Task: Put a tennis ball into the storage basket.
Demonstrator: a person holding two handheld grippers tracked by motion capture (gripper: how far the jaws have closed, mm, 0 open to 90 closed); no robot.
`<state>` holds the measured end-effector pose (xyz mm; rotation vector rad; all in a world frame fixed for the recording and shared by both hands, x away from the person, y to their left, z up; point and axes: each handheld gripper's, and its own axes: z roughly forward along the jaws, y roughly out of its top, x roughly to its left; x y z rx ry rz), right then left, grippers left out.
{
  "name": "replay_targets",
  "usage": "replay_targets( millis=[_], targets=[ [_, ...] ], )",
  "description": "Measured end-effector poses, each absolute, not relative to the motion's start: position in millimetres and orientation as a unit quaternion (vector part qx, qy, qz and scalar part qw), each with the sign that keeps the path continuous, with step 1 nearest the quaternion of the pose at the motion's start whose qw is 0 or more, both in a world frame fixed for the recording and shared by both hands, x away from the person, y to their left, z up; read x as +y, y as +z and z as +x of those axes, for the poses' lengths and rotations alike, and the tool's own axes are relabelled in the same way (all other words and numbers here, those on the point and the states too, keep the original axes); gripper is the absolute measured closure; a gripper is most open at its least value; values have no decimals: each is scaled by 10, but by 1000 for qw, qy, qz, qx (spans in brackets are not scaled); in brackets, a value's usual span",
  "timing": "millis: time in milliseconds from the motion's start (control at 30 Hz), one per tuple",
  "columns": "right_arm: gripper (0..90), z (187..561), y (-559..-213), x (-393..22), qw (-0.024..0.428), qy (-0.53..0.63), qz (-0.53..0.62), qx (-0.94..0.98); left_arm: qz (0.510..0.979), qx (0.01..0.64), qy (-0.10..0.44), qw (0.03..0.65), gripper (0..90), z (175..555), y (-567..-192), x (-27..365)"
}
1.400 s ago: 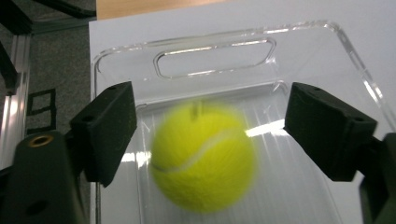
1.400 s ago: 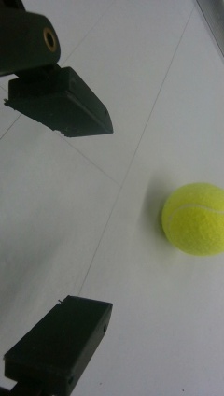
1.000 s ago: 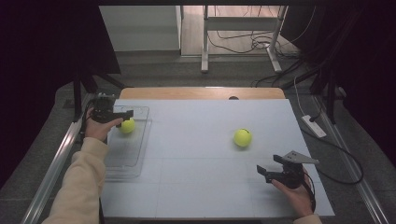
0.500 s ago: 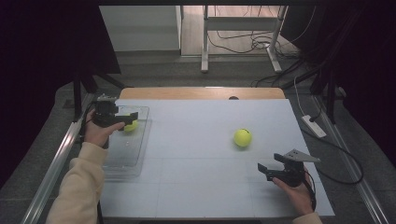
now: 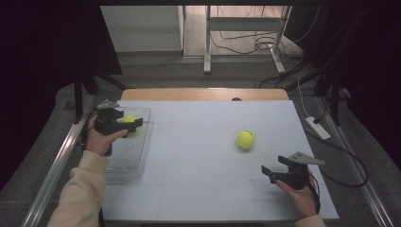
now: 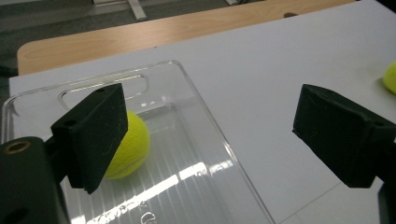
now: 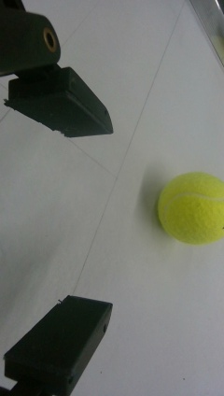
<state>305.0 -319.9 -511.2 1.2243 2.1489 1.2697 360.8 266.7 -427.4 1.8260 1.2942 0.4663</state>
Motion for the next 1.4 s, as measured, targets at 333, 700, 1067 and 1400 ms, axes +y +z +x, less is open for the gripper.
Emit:
replay_targets(
  millis=[333, 700, 1067, 1400],
  targets=[
    [125, 3058, -5110, -3205, 175, 454, 435, 758, 731, 485, 179, 446, 114, 3479, -4213, 2534],
    [125, 3045, -5105, -3209, 176, 455, 430, 760, 741, 467, 171, 451, 116, 3434, -4219, 2338],
    [126, 3021, -5104, -3214, 181, 451, 427, 763, 754, 438, 164, 461, 121, 3378, -4189, 2064],
    [126, 3031, -5106, -3218, 179, 452, 427, 762, 765, 419, 159, 464, 121, 3408, -4161, 1872]
  ],
)
